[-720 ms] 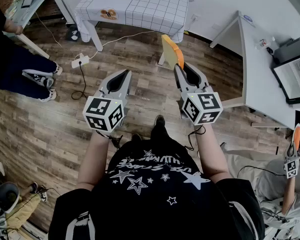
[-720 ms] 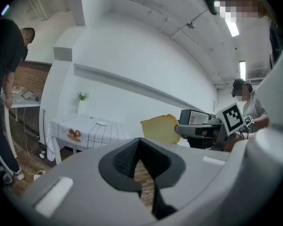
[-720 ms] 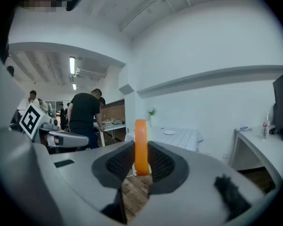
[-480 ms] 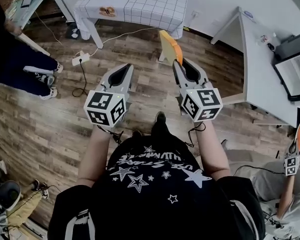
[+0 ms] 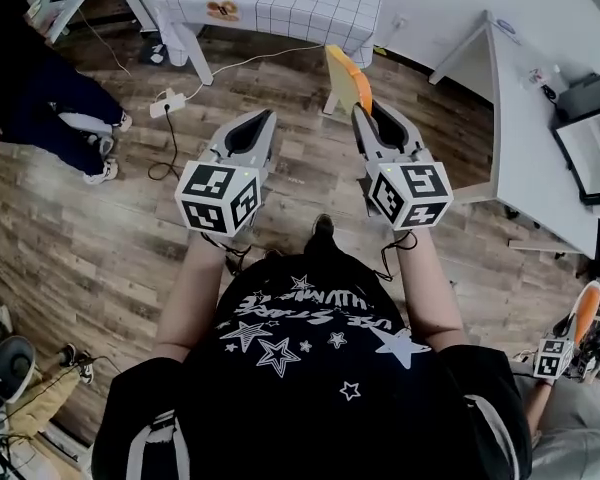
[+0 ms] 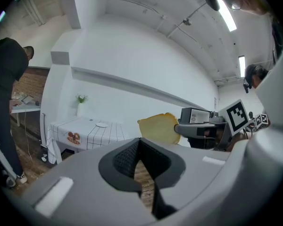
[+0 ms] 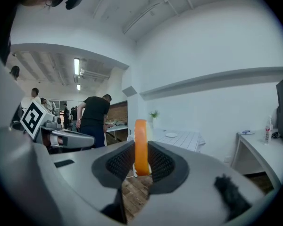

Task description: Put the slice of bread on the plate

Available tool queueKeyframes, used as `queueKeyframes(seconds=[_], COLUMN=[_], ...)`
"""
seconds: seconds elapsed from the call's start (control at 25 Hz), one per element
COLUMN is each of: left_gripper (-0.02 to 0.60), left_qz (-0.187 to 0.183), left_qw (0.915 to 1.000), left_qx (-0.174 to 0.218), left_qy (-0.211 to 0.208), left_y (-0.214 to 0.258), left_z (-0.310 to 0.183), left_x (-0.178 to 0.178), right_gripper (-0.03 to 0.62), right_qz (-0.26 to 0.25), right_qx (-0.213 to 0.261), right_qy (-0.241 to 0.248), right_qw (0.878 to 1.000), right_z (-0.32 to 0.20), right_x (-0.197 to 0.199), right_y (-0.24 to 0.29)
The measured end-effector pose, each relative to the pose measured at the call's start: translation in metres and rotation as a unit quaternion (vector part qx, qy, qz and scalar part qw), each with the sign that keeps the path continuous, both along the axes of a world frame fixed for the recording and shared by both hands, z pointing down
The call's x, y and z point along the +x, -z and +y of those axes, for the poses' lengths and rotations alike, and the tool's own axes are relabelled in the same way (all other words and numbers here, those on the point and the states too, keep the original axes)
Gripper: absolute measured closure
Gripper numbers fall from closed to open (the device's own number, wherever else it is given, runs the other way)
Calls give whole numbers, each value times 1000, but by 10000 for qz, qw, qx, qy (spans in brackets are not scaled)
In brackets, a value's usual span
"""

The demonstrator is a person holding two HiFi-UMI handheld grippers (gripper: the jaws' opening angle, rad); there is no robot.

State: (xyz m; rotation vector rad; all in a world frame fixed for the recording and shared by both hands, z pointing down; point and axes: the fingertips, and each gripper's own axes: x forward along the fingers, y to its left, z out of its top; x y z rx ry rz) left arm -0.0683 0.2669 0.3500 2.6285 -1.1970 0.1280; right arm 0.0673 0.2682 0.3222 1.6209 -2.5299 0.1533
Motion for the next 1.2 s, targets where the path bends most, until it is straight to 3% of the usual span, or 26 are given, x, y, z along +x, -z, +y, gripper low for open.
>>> queueKeyframes(seconds=[0.48, 0.72, 0.92, 1.2], left_gripper=[572, 572, 572, 572], left_qz=[35, -27, -90, -112], left_qw=[10000, 9996, 9993, 9989], left_qx=[-83, -277, -273, -231], left_qy=[3, 38, 234, 394], left_y=[-7, -26, -29, -23], left_z=[15, 5, -42, -134], left_x=[-17, -20, -18, 14], right_gripper=[503, 503, 503, 503], right_qz=[45, 91, -14, -138], right_qx=[-50, -162, -223, -189], right_qy=[-40, 32, 100, 179], right_qw=[10000, 9998, 9997, 9996], right_z=[11, -8, -60, -153], right_x=[-8, -11, -6, 30], right_y=[-6, -21, -32, -28])
